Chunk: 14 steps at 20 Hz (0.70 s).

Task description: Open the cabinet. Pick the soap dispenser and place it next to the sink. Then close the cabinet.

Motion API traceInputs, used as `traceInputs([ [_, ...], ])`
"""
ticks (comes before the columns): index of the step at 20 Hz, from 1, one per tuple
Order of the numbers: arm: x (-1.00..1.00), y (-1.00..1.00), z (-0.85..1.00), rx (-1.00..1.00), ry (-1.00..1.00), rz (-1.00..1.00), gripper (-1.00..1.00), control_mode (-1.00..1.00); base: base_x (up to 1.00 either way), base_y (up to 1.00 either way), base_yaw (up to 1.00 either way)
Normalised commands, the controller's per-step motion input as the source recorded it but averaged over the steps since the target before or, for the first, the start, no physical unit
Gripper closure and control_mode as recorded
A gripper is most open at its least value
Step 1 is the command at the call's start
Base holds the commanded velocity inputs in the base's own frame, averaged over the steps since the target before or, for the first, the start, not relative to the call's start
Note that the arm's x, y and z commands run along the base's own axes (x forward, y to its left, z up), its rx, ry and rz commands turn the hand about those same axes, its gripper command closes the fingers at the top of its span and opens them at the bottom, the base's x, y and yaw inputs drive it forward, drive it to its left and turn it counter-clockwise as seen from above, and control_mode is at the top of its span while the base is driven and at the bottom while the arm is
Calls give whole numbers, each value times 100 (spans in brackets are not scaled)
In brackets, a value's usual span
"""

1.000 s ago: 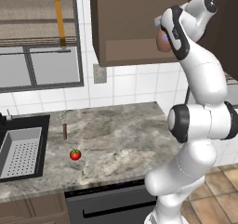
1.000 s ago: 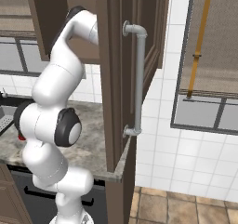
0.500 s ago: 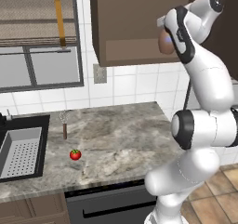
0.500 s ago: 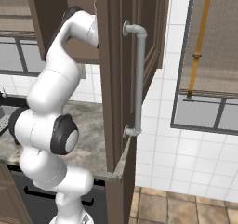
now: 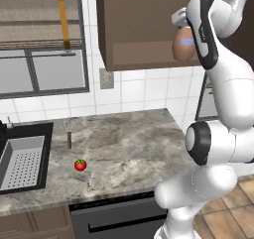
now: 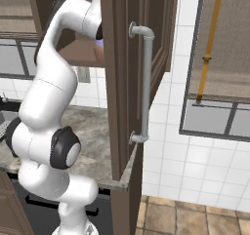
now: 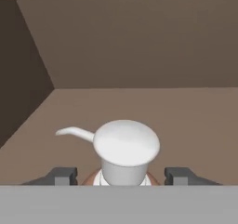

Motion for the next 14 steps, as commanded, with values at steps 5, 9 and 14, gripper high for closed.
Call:
traceInputs([
  [5, -92, 19, -7, 2, -1, 7, 100, -100, 0, 0, 0],
  [9, -94, 28, -14, 0, -7, 7, 100, -100, 0, 0, 0],
  [14, -90, 38, -19, 0, -10, 12, 100, -100, 0, 0, 0],
])
